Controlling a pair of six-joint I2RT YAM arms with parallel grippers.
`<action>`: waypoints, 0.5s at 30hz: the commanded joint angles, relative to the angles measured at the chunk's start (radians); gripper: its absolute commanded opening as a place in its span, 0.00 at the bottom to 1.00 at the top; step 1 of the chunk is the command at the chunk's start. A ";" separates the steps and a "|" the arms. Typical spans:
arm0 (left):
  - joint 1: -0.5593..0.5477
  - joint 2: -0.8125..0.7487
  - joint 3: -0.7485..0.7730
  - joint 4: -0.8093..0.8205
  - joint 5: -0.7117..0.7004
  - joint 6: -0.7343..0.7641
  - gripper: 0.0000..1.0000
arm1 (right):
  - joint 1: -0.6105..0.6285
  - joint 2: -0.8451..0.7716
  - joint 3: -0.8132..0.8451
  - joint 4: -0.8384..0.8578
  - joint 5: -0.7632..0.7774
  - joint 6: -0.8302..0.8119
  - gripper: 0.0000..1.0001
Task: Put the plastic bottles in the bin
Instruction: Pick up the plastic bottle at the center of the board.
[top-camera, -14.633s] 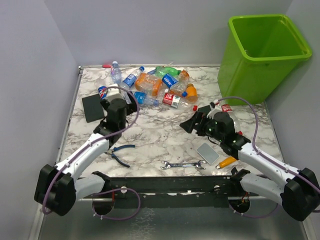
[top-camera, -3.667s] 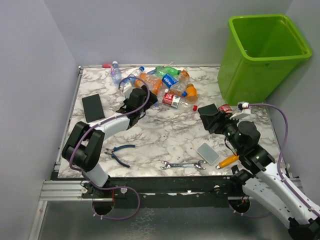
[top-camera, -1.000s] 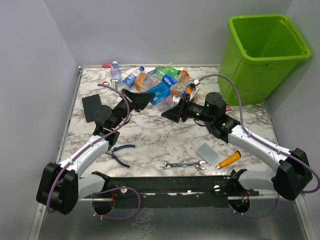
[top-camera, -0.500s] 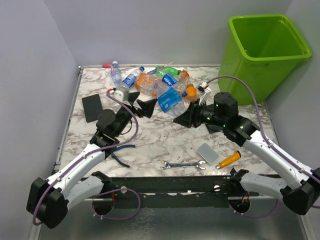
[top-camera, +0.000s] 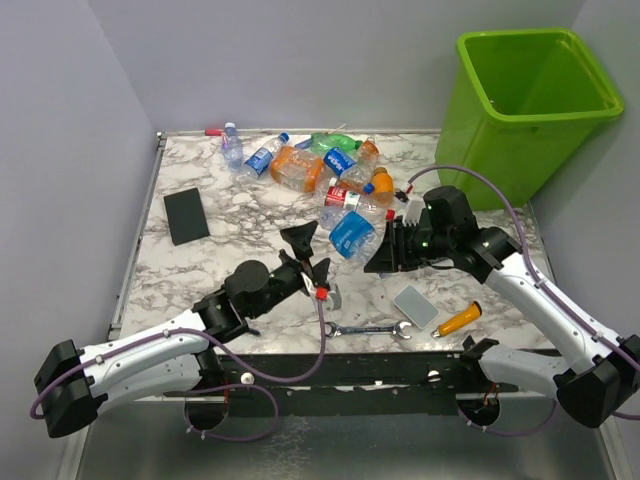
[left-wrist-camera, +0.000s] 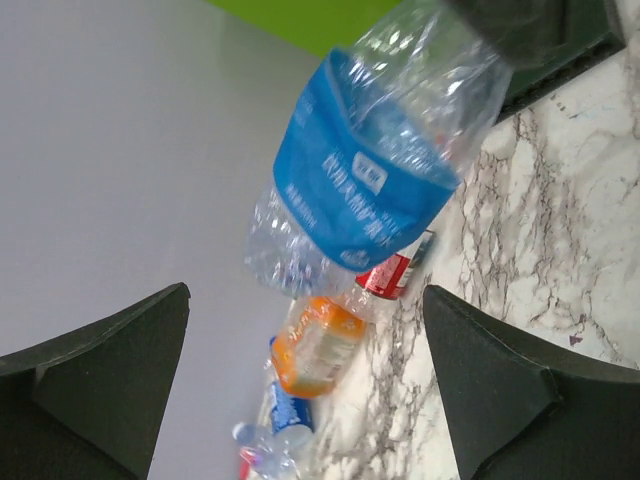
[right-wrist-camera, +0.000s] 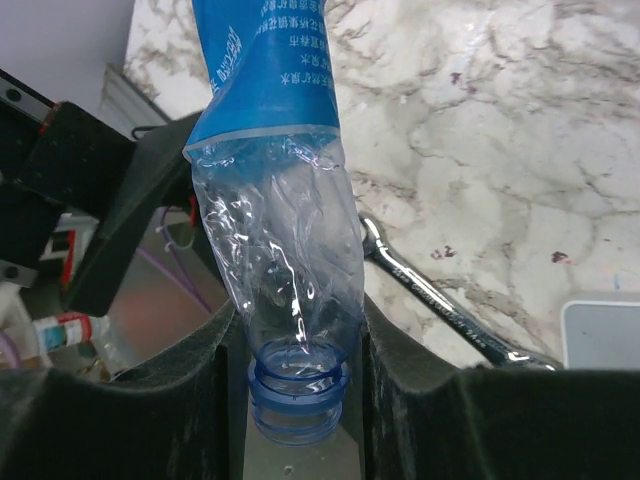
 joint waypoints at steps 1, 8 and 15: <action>-0.086 -0.007 0.039 -0.096 -0.058 0.234 0.99 | -0.002 0.057 0.062 -0.024 -0.221 -0.011 0.01; -0.139 0.085 0.101 -0.148 -0.086 0.347 0.99 | -0.003 0.122 0.067 0.027 -0.348 0.039 0.01; -0.155 0.166 0.129 -0.075 -0.196 0.363 0.92 | -0.003 0.123 0.077 -0.016 -0.368 0.004 0.01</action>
